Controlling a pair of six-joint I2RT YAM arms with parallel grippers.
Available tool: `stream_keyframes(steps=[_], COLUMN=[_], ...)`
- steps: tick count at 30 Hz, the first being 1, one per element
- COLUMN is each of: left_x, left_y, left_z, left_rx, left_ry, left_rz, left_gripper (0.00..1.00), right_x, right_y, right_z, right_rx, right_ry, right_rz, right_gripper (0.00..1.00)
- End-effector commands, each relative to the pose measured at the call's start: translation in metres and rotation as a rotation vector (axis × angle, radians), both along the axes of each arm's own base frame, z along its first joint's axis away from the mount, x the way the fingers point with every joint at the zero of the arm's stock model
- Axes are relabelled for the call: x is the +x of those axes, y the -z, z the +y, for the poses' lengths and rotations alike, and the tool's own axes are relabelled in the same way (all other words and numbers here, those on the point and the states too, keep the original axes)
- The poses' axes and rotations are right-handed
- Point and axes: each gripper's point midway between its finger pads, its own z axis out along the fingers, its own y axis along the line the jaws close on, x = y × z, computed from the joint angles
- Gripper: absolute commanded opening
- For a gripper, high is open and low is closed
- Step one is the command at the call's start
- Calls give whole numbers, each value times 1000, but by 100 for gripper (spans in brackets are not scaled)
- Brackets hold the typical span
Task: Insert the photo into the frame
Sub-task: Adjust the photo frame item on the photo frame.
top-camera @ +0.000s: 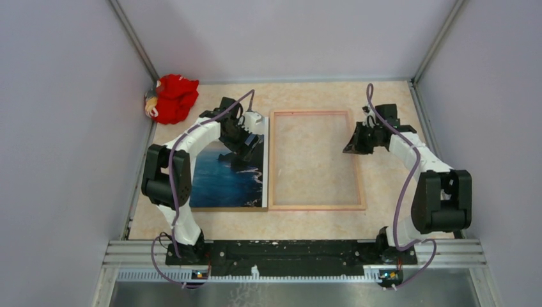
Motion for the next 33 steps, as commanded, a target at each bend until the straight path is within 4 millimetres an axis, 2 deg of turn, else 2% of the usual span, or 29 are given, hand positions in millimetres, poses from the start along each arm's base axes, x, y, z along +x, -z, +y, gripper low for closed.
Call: stream_keyframes(steps=[1,5,14,19,28,33], left_x=[2,0,-3,-6,-8,-11], left_y=[-6,-4,2,6,10,10], left_z=[-1,-1,-8,-20,-46,-59], left_rx=[-9,-10,-36,-73,-187,-258], left_ry=[-8,-6,-2,11,22,32], left_rz=[-22,-18,7,33,55,86], left_gripper=[98,98,98,96,83,71], right_x=[6,7,7,4,6,7], right_y=[-15,-15,-56,-62,-68,-69], right_z=[-8,-4,28,37,49,56], right_rx=[-20,4,196,258,386,447], right_ry=[31,19,-98,-117,-116,-118], right_rz=[-77,-84,-271,-290,-250,-203], right_gripper=[0,0,0,0,0,0])
